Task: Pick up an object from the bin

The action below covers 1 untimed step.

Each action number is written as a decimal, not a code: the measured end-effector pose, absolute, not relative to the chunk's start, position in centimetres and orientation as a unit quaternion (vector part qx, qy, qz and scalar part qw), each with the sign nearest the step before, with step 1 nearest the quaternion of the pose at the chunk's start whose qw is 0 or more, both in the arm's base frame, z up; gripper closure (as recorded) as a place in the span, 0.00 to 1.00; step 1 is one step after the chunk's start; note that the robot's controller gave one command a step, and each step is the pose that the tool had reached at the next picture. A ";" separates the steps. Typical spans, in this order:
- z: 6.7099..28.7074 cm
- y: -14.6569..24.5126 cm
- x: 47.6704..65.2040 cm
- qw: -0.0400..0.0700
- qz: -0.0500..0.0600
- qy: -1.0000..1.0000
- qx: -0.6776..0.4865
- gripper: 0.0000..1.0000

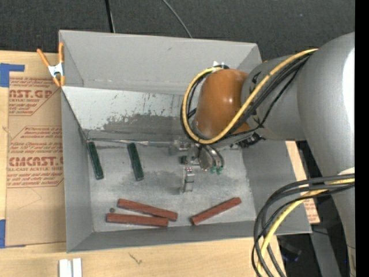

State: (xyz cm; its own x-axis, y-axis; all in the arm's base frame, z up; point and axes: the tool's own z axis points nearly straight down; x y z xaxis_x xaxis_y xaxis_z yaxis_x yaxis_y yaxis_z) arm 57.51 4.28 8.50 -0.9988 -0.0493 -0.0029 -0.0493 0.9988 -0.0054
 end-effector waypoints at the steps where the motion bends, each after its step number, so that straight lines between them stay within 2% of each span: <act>1: 9.7 2.6 57.8 -0.001 0.002 0.999 -0.043 0.00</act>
Offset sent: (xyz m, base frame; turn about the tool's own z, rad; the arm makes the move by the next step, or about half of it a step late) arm 0.0003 -0.0348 0.0011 0.0065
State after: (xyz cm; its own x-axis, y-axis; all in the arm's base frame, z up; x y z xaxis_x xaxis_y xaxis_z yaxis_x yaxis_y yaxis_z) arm 57.82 2.61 9.65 -0.9963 -0.0855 0.0019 -0.0855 0.9963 0.0047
